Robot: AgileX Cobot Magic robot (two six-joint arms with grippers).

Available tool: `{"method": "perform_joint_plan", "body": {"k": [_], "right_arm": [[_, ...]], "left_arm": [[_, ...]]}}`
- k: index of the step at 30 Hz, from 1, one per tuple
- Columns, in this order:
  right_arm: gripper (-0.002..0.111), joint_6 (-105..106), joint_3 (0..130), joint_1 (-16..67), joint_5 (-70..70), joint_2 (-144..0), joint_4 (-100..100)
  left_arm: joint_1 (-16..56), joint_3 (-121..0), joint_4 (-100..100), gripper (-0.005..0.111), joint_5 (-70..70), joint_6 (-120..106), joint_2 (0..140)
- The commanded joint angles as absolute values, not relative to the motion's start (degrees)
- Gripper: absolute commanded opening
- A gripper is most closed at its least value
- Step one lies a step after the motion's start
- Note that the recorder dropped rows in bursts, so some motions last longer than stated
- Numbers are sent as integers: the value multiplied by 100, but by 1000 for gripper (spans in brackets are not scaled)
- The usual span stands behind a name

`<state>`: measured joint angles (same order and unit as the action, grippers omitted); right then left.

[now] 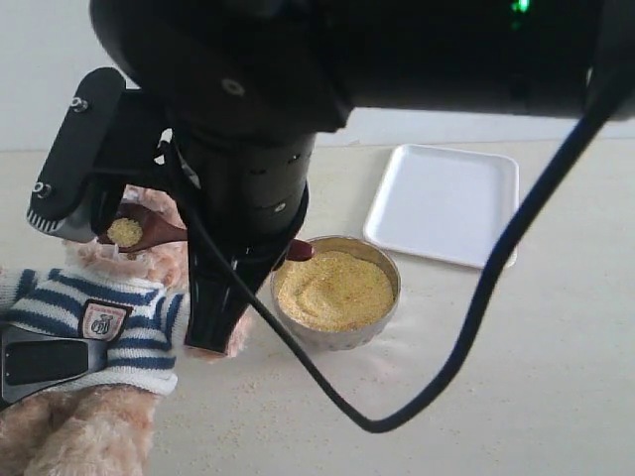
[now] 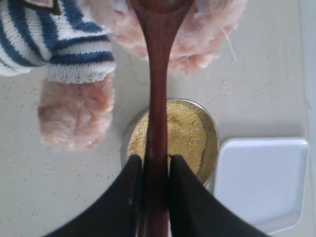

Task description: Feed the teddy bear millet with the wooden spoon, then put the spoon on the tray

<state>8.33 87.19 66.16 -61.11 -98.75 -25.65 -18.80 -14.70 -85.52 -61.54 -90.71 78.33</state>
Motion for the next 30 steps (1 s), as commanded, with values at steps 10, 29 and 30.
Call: {"method": "perform_joint_plan", "body": {"k": [10,29,30], "right_arm": [[4,301,8744,7243,-6341,-10245,-4460],[4,-1235,7868,7610,-6763,-10485,-6416],[4,-1257,7868,7638,-6790,-10531,-6476]], "left_arm": [[-1889,-1455,-8629,5,-6281,-9110,7793],[-1889,-1455,-8629,5,-6281,-9110,7793],[-1889,-1455,-8629,5,-6281,-9110,7793]]}}
